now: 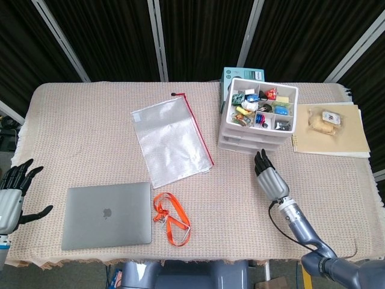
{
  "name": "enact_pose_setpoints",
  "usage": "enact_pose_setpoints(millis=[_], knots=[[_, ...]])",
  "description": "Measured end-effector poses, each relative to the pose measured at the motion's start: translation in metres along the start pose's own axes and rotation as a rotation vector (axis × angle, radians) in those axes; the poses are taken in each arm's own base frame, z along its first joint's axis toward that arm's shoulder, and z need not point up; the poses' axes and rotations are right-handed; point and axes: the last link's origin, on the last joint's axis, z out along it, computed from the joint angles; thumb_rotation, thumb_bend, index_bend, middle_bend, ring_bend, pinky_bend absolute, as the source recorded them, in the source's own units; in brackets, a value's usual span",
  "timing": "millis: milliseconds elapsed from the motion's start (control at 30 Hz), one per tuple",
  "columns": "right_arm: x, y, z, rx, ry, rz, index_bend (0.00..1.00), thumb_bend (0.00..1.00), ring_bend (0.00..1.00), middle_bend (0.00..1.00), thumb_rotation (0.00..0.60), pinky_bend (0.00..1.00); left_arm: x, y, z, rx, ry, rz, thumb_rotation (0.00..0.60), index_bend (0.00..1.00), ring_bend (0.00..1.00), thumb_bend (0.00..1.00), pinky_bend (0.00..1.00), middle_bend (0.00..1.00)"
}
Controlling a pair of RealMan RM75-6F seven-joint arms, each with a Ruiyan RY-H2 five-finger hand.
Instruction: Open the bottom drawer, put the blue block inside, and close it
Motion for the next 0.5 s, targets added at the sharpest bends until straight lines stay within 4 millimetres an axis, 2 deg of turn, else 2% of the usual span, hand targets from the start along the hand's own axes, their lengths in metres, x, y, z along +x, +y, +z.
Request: enact_pose_setpoints(millis=[233,500], knots=[[0.019,0.013,-0.019,-0.06,0.054,0.159,0.21,0.23,0.0,0.09,0.6,0.03,0.0,0.0,-0.001,0.0,0.003,0.009,0.6,0.14,0.0,0.19,0.0,0.0],[0.033,0.046,-0.059,-0.199,0.036,0.587,0.17,0.18,0.0,0.06,0.6,0.03,0.0,-0.001,-0.001,-0.011,0.011,0.035,0.6,0.13,0.0,0.19,0.0,0.0]])
